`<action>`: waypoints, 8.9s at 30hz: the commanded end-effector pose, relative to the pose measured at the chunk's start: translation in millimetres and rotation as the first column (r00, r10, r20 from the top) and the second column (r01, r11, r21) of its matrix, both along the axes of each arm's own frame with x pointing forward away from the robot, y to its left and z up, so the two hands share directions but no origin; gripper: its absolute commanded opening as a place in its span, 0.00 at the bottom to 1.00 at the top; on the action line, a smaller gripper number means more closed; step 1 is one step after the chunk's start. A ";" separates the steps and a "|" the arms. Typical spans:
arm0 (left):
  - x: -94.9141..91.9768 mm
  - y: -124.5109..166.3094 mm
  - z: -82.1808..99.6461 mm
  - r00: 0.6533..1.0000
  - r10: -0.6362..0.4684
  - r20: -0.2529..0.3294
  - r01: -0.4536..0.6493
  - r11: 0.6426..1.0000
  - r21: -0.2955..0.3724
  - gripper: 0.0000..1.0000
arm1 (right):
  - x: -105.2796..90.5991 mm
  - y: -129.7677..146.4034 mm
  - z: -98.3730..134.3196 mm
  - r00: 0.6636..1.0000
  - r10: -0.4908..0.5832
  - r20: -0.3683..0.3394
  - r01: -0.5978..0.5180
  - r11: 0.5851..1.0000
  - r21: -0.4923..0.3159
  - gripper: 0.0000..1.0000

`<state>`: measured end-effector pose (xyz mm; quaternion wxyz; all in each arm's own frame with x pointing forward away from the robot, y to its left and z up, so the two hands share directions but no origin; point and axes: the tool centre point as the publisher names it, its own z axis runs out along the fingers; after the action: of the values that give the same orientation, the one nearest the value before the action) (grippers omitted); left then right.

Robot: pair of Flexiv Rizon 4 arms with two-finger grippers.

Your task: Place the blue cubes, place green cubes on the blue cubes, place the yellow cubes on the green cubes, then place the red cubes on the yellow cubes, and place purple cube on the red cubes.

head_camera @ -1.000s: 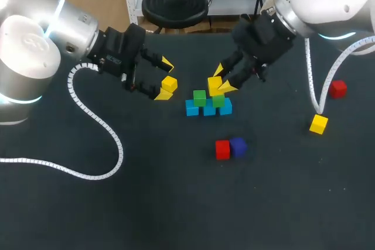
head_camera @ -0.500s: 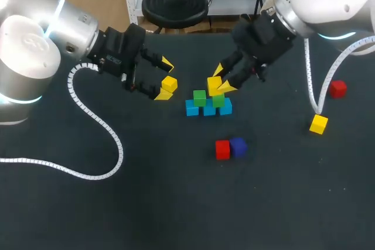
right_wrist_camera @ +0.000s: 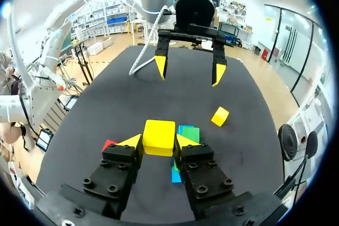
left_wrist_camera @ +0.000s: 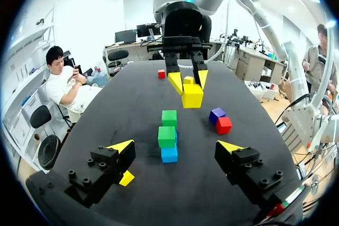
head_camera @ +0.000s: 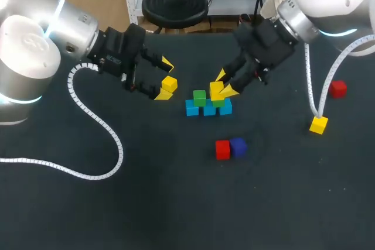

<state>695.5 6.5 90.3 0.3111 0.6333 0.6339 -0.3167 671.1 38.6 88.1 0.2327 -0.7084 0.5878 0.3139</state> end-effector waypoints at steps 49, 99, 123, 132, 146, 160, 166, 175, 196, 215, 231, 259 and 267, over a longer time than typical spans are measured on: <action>0.0 1.0 -0.6 1.000 -0.002 0.002 0.002 1.000 -0.003 1.00 | 38.6 10.2 -29.1 0.996 0.014 -0.083 -0.017 0.999 -0.032 0.00; 0.0 1.0 -0.6 1.000 -0.002 0.002 0.002 1.000 -0.003 1.00 | 48.8 14.3 -37.5 0.995 0.039 -0.093 -0.039 0.999 0.004 0.00; 0.0 1.0 -0.6 1.000 -0.002 0.002 0.002 1.000 -0.003 1.00 | 39.7 14.4 -31.7 0.996 0.007 -0.086 -0.009 1.000 -0.022 0.00; 0.0 1.0 -0.6 1.000 -0.002 0.002 0.002 1.000 -0.003 1.00 | 40.2 15.5 -35.7 0.996 0.013 -0.093 -0.015 1.000 -0.022 0.00; 0.0 1.0 -0.6 1.000 -0.002 0.002 0.002 1.000 -0.003 1.00 | 41.4 15.4 -35.6 0.996 0.011 -0.084 -0.013 1.000 -0.018 0.00; 0.0 1.0 -0.6 1.000 -0.002 0.002 0.002 1.000 -0.003 1.00 | 46.7 16.4 -37.7 0.997 0.011 -0.076 -0.012 1.000 -0.009 0.00; 0.0 1.0 -0.6 1.000 -0.002 0.002 0.002 1.000 -0.003 1.00 | 47.3 17.6 -39.3 0.997 0.013 -0.078 -0.013 1.000 -0.004 0.00; 0.0 1.0 -0.6 1.000 -0.002 0.002 0.002 1.000 -0.003 1.00 | 48.3 15.9 -36.2 0.998 0.016 -0.069 -0.016 1.000 -0.003 0.00; 0.0 1.0 -0.6 1.000 -0.002 0.002 0.002 1.000 -0.003 1.00 | 48.0 12.4 -34.4 0.998 0.015 -0.056 -0.015 1.000 0.003 0.00; 0.0 1.0 -0.6 1.000 -0.002 0.002 0.002 1.000 -0.003 1.00 | 50.8 14.3 -38.9 0.998 0.024 -0.063 -0.024 1.000 -0.001 0.00; 0.0 1.0 -0.6 1.000 -0.002 0.002 0.002 1.000 -0.003 1.00 | 51.2 13.6 -40.6 0.998 0.027 -0.051 -0.027 1.000 0.000 0.00; 0.0 1.0 -0.6 1.000 -0.002 0.002 0.002 1.000 -0.003 1.00 | 51.2 12.5 -37.3 0.998 0.043 -0.056 -0.043 0.999 0.003 1.00; 0.0 1.0 -0.6 1.000 -0.002 0.002 0.002 1.000 -0.003 1.00 | 48.8 7.4 -28.5 0.999 0.042 -0.035 -0.042 0.999 0.024 1.00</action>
<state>695.5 6.5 90.3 0.3111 0.6333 0.6339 -0.3167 724.5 51.4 55.8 0.2175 -0.7132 0.5731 0.3401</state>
